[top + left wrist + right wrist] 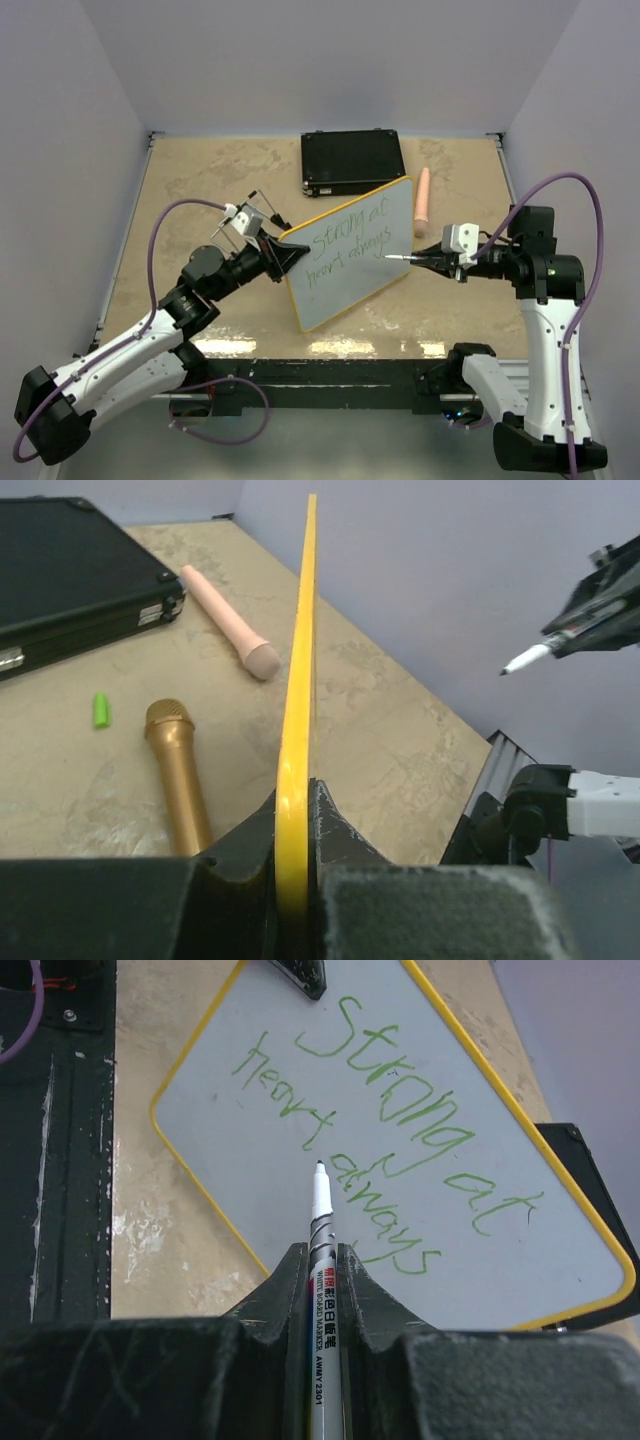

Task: Write a sentence on the whiteboard
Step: Put down the whiteboard on the whiteboard stand.

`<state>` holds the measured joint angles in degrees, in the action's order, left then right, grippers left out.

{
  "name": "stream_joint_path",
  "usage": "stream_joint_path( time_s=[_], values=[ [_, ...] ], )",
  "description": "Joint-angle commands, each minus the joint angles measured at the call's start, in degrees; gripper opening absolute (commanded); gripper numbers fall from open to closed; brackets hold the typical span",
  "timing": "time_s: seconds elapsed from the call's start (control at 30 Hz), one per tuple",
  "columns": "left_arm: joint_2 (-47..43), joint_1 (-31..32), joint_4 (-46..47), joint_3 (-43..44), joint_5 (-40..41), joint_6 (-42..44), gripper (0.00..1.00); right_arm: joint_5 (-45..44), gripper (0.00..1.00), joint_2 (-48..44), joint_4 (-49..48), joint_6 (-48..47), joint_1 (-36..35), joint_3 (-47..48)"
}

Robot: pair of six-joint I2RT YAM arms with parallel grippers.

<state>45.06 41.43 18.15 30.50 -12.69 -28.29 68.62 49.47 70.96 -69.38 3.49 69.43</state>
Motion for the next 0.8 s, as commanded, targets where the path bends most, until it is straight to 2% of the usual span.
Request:
stream_joint_path(
  time_s=[0.0,0.4,0.77],
  values=[
    [-1.6,1.9,18.7,-1.7,10.3,-2.6,0.00,2.6,0.00,-0.4,0.8,0.4,-0.1,-0.8],
    [1.6,7.8,23.5,-5.2,14.6,-4.4,0.00,2.6,0.00,1.0,0.8,-2.4,-0.1,-4.4],
    [2.7,8.4,24.8,-6.6,15.3,-4.9,0.00,1.6,0.00,2.8,0.8,-4.9,-0.1,-6.3]
  ],
)
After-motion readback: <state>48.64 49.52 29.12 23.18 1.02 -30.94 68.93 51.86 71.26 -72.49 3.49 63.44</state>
